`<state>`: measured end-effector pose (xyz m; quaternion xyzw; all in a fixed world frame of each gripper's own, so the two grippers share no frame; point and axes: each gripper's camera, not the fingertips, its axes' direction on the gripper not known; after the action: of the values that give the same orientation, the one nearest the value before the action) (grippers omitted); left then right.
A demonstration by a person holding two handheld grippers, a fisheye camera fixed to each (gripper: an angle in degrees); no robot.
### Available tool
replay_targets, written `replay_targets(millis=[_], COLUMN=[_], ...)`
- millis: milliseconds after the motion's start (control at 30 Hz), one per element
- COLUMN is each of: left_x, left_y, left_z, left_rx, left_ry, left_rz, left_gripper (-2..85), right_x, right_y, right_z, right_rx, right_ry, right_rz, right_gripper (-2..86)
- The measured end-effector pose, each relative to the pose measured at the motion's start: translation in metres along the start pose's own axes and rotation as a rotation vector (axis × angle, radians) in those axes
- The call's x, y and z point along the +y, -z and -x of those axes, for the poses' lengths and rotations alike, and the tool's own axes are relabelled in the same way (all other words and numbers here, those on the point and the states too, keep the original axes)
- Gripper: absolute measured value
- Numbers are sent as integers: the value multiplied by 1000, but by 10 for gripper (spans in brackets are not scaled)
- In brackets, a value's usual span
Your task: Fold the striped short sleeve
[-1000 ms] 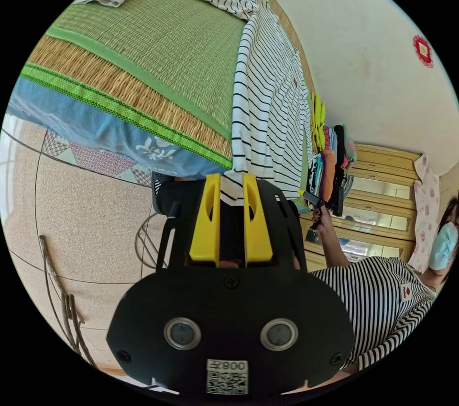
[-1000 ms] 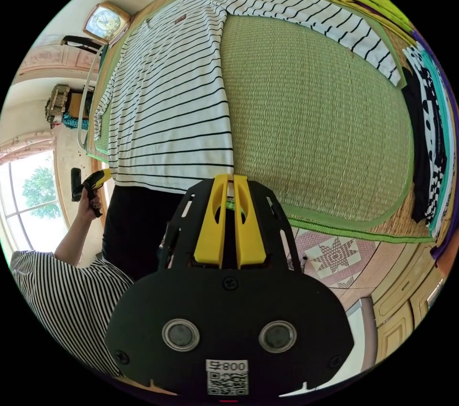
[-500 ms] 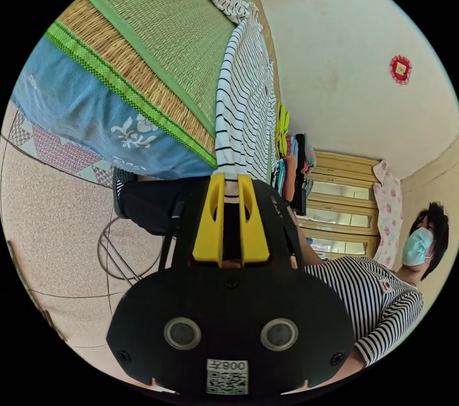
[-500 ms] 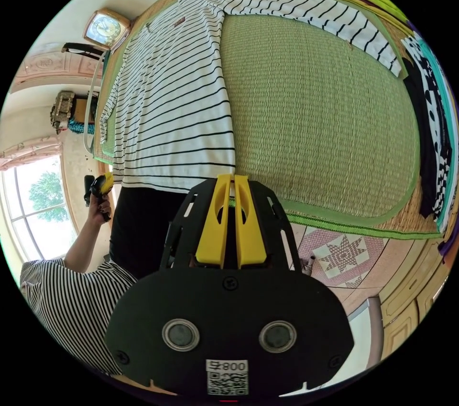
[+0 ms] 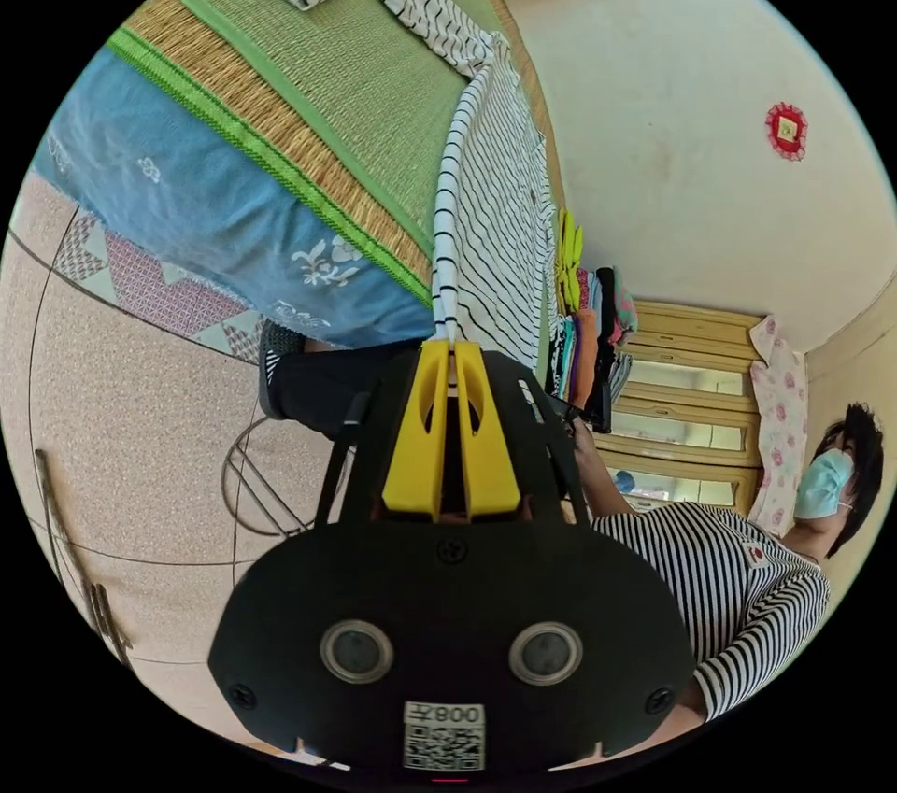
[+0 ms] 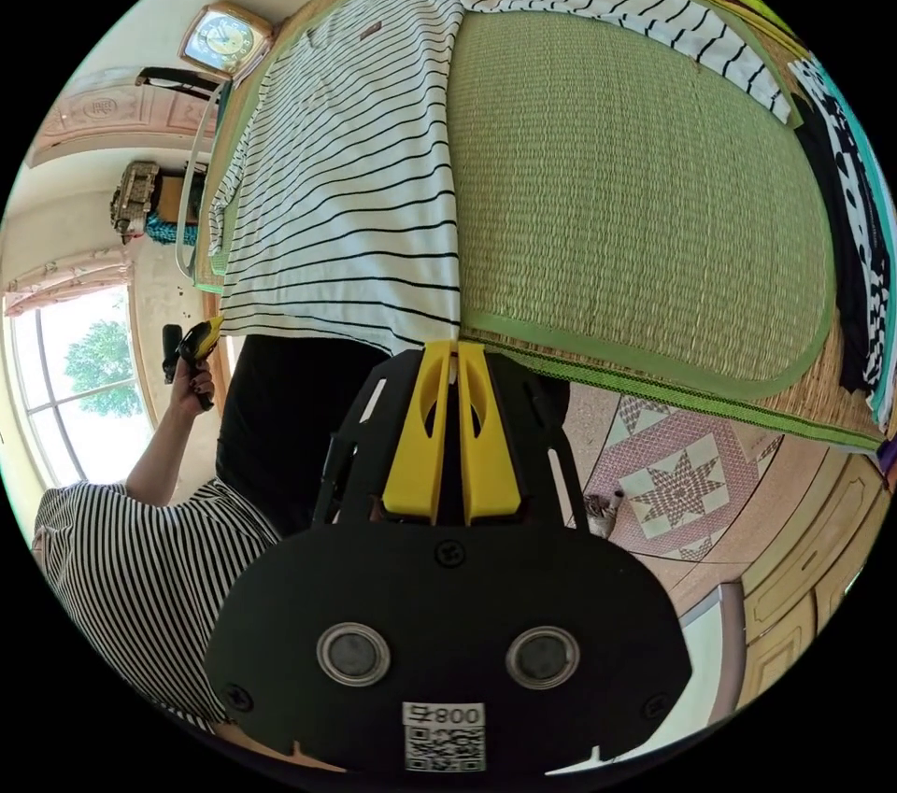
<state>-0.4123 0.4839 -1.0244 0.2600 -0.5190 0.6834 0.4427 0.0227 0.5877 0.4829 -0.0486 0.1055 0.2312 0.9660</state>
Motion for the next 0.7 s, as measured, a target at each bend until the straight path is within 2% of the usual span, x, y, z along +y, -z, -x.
replay_targets(millis=[100, 267, 367, 533, 633, 700], left_x=[3, 2, -17, -52, -65, -72], left_y=[-6, -11, -41, -114, -150, -170], left_z=[2, -25, -55, -87, -105, -118], left_rx=[7, -94, -151, -166, -107, -95], left_ry=[26, -36, -135, -233, -282, -316], left_rz=[-51, -150, -74, 85, 138, 166], left_gripper=[22, 31, 29, 28, 34, 40], right_x=[0, 9, -1, -40, -34, -27], right_y=[5, 37, 47, -18, -7, 3], right_z=[-2, 12, 43, 68, 52, 42], right_rx=[-14, 63, 113, 203, 80, 98], right_ry=[-18, -16, 65, 143, 119, 88], right_rz=[-18, -115, -170, -41, -78, -139], right_gripper=[8, 4, 2, 1, 2, 2])
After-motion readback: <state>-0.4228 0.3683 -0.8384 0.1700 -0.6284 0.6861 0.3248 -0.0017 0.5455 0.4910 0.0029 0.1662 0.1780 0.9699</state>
